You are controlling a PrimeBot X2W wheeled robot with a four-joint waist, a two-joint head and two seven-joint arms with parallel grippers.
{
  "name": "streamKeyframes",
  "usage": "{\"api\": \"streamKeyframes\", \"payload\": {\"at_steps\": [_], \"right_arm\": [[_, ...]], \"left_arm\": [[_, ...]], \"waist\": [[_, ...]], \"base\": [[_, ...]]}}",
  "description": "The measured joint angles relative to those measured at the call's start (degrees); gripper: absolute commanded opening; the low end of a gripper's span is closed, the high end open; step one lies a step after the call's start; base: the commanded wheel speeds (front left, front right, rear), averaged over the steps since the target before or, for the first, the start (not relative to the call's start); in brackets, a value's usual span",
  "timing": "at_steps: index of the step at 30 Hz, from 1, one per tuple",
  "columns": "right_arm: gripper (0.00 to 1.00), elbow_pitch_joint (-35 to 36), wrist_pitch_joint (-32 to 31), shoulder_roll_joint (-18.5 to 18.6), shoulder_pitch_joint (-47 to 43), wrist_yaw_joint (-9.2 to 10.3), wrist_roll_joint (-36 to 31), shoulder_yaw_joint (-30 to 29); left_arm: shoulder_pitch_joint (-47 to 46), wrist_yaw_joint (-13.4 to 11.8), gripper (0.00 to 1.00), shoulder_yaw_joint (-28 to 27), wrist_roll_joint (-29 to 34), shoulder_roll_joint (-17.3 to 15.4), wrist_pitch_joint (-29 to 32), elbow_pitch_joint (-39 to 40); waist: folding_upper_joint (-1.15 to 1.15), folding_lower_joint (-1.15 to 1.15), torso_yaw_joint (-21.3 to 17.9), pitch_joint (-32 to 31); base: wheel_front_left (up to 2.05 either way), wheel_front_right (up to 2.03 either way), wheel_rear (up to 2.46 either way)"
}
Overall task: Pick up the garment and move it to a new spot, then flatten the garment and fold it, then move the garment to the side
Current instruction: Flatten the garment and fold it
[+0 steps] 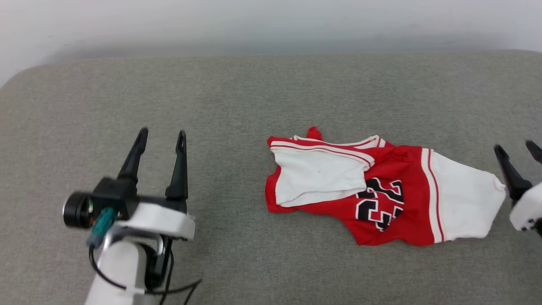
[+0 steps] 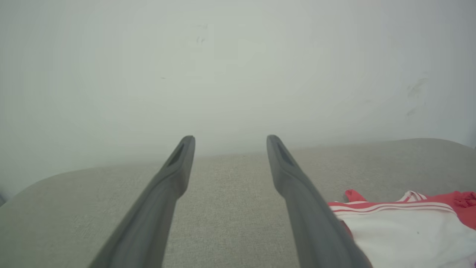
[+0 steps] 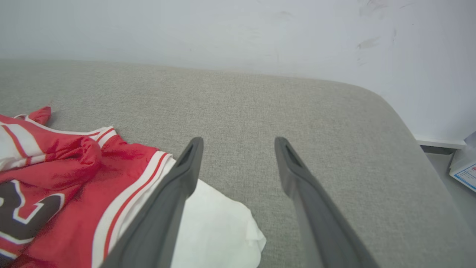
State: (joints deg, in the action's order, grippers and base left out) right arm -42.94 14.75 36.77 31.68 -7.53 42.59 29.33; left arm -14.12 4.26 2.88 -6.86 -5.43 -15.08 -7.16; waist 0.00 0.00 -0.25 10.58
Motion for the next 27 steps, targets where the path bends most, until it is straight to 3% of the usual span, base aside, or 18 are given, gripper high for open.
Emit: {"api": "streamKeyframes", "payload": {"at_steps": [5,11,16,24,25,27], "right_arm": [[1.00,9.48,0.34,-5.39,-3.81,0.01,-10.10,-10.66],[1.00,21.29,0.25,-13.27,-13.20,0.01,-21.38,-19.94],[1.00,30.17,-3.50,-17.93,-17.98,0.01,-26.68,-23.19],[1.00,38.66,-7.31,-20.80,-19.97,0.01,-29.21,-23.97],[1.00,39.91,-7.72,-21.20,-19.89,0.01,-29.52,-23.54],[1.00,40.39,-7.78,-21.47,-19.75,0.01,-29.51,-23.35]], "left_arm": [[-8.75,2.20,1.00,2.83,0.13,-4.01,2.47,-3.69],[-21.04,3.08,1.00,7.88,-5.64,-8.31,12.82,-4.57],[-30.24,3.14,1.00,17.89,-16.07,-12.76,26.76,-5.26],[-42.05,3.14,1.00,32.86,-31.18,-16.90,48.49,-8.81],[-44.89,3.14,1.00,38.54,-34.55,-18.09,54.92,-10.18],[-46.36,3.14,1.00,41.59,-37.19,-18.36,58.59,-11.01]], "waist": [[0.00,0.00,-1.80,-0.09],[0.00,0.00,-3.61,0.50],[0.00,0.00,-4.80,1.64],[0.00,0.00,-6.72,4.64],[0.00,0.00,-7.61,5.96],[0.00,0.00,-8.18,6.96]], "base": [[0.00,0.00,0.00],[0.00,0.00,0.00],[0.00,0.00,0.00],[0.00,0.00,0.00],[0.00,0.00,0.00],[0.00,0.00,0.00]]}}
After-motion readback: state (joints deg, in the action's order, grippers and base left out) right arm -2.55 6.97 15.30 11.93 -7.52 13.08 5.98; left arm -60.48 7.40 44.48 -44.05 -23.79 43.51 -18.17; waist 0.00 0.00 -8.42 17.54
